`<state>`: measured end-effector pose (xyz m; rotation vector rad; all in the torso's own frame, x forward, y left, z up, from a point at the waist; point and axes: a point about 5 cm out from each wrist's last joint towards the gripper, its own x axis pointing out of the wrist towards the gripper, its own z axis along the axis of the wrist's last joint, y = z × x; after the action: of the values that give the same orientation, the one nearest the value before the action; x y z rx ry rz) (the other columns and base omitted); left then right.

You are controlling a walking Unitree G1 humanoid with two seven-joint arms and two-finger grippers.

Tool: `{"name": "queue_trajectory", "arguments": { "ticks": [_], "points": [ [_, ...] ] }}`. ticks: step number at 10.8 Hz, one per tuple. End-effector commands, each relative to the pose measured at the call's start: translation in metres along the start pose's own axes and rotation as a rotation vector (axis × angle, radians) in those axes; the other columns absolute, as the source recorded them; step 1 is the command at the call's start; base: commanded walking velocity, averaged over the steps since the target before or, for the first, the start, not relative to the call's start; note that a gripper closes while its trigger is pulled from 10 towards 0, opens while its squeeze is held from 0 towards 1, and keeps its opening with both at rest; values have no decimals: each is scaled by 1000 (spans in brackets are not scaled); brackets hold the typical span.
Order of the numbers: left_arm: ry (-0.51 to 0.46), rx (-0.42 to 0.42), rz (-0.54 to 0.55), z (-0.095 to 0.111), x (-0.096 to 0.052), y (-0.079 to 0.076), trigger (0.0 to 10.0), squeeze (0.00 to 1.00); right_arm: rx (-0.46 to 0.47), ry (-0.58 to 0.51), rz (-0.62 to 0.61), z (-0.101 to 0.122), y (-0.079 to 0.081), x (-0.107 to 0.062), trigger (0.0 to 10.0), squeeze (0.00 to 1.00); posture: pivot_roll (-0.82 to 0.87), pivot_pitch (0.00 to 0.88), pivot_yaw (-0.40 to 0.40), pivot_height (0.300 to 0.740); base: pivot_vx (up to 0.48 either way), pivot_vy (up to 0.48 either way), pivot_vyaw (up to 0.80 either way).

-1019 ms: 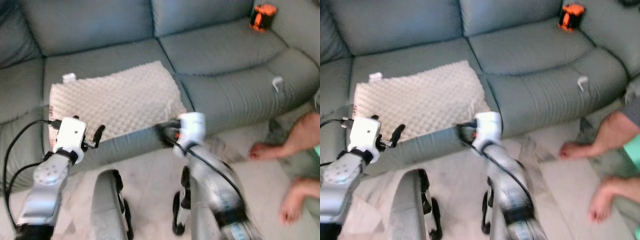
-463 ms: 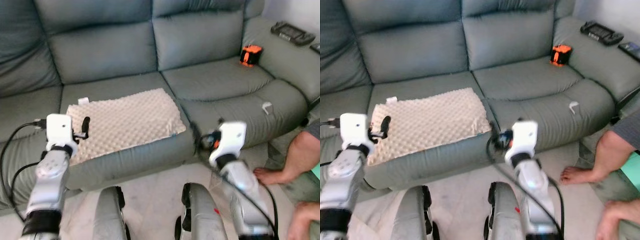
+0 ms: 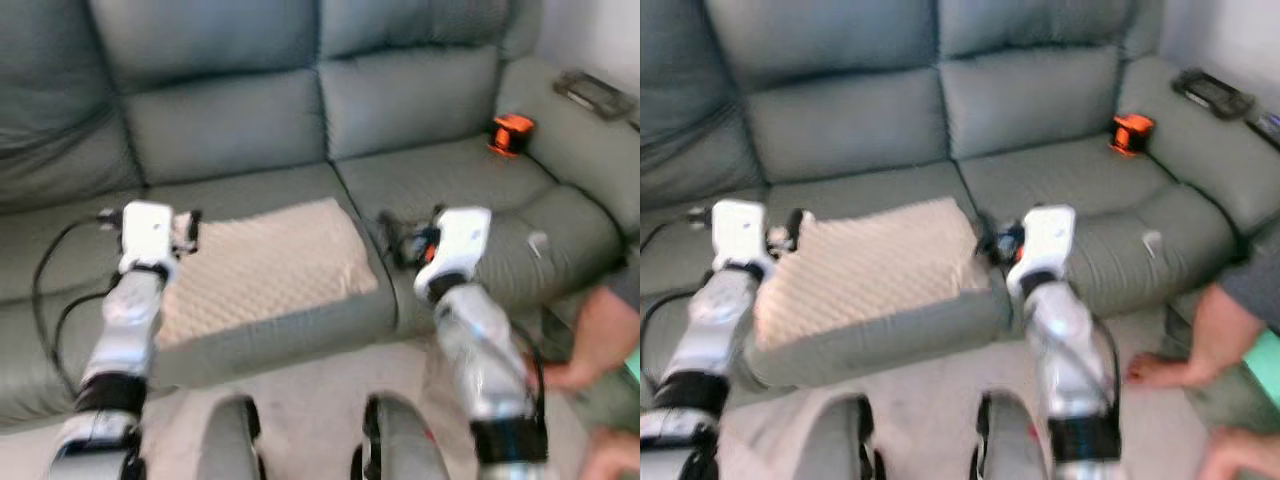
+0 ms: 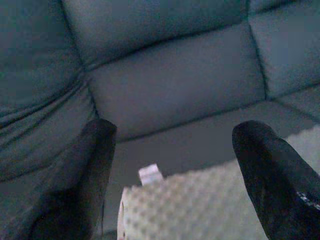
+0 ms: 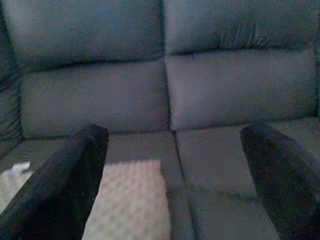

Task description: Move the pillow to the sofa

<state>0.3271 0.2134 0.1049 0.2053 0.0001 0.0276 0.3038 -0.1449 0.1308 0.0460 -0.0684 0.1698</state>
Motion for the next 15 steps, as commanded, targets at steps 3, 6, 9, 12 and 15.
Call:
{"name": "queue_trajectory", "arguments": {
  "ticks": [3, 6, 9, 12, 15],
  "points": [
    [33, 21, -25, -12, 1, -14, 10000, 0, -39, 33, 15, -3, -14, 3, 10000, 0, -43, 0, 16, 740, 0, 0, 0],
    [80, 17, -137, -38, -23, -34, 10000, 0, -25, 98, -69, -27, -25, -20, 10000, 0, -6, 0, -43, 740, 0, 0, 0],
    [80, 8, -156, -46, -37, -33, 10000, 0, -32, 158, -199, -49, -32, -45, 10000, 0, -10, 0, -51, 740, 0, 0, 0],
    [85, -27, -35, -50, -42, -16, 10000, 0, -68, 149, -187, -47, -34, -47, 10000, 0, -25, 0, -57, 740, 0, 0, 800],
    [100, -20, -60, -52, -47, -19, 10000, 0, -66, 134, -158, -44, -29, -40, 10000, 0, -20, 0, -47, 740, 0, 0, 798]
  ]
}}
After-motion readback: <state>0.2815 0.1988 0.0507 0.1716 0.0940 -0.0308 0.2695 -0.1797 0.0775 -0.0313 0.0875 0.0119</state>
